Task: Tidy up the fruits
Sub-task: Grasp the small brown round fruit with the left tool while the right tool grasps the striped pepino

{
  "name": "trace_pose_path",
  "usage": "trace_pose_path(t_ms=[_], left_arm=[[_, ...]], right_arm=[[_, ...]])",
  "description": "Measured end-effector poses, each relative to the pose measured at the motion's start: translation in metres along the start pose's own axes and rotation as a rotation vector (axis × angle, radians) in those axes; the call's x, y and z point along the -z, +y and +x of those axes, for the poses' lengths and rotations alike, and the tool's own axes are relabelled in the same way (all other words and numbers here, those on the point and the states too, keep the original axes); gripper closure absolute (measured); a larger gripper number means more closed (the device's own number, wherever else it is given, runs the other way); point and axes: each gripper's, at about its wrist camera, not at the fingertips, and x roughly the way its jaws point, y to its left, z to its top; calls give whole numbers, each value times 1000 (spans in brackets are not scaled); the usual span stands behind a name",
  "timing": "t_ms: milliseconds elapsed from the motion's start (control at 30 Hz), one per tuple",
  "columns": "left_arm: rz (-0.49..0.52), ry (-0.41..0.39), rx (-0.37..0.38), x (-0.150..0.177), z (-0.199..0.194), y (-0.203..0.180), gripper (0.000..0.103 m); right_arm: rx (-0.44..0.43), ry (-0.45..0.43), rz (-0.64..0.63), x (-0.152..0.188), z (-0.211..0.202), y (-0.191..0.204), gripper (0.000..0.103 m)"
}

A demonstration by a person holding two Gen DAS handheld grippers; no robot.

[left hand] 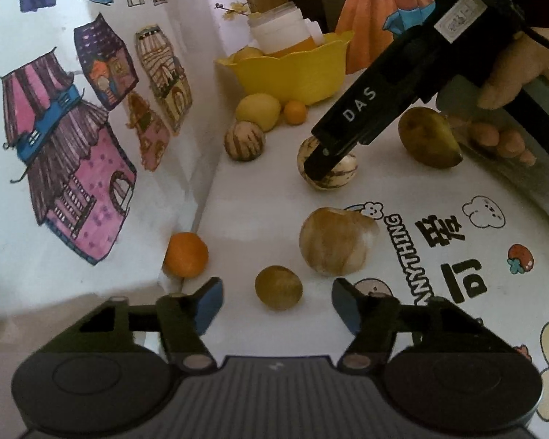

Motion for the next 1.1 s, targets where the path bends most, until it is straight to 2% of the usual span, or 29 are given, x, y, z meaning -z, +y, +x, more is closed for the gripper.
trace_pose_path(t_ms=[133,400,533,633,733,833,900,1000,1100], left_arm=[[-24,-2,-12,-2,1,0,42],[-52,18,1,-4,11,2,58],[-100,44,8,-8,14,5,58],[-136,52,17,-6,12,9,63],[-137,50,18,-6,13,9,71],[-143,44,20,-7,14,8,71],[-148,42,23,-6,14,7,72],[-161,37,-3,-4,14,4,72],[-175,33,-1,1,9,2,72]], right_arm=[[9,5,20,0,3,-1,27],[28,13,12,1,7,1,27],[47,27,0,0,9,5,26],[56,40,-37,-1,12,8,27],[62,35,-55,0,13,9,31],[54,29,-63,1,13,11,37],[60,33,-76,2,14,13,38],[55,48,-90,6,15,16,47],[59,49,-101,10,14,19,48]])
